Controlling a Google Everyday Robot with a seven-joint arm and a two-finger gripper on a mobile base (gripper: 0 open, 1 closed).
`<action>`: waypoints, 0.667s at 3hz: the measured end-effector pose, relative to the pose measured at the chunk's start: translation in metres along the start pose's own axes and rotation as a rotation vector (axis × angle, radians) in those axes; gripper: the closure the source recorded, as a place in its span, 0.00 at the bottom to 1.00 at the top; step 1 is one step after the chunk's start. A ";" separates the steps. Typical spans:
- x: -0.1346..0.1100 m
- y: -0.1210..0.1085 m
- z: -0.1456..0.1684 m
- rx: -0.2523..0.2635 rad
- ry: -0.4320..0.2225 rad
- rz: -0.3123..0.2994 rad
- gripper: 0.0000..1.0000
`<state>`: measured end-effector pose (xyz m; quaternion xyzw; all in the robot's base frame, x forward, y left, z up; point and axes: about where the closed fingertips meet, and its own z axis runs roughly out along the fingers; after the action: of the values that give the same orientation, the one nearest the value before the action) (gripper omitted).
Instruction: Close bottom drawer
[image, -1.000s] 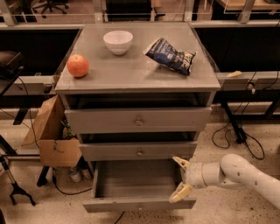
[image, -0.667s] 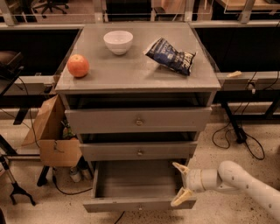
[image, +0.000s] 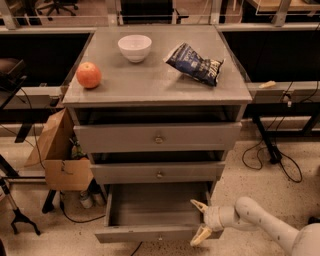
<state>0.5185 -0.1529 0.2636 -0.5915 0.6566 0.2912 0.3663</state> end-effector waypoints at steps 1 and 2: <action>0.030 0.002 0.022 0.009 0.105 0.006 0.00; 0.046 -0.003 0.037 0.058 0.211 -0.001 0.00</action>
Offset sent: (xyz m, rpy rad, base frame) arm 0.0197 -0.0025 -0.0784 -0.3548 -0.0448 -0.1274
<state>0.5252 -0.1492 0.2056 -0.6085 0.6992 0.2081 0.3122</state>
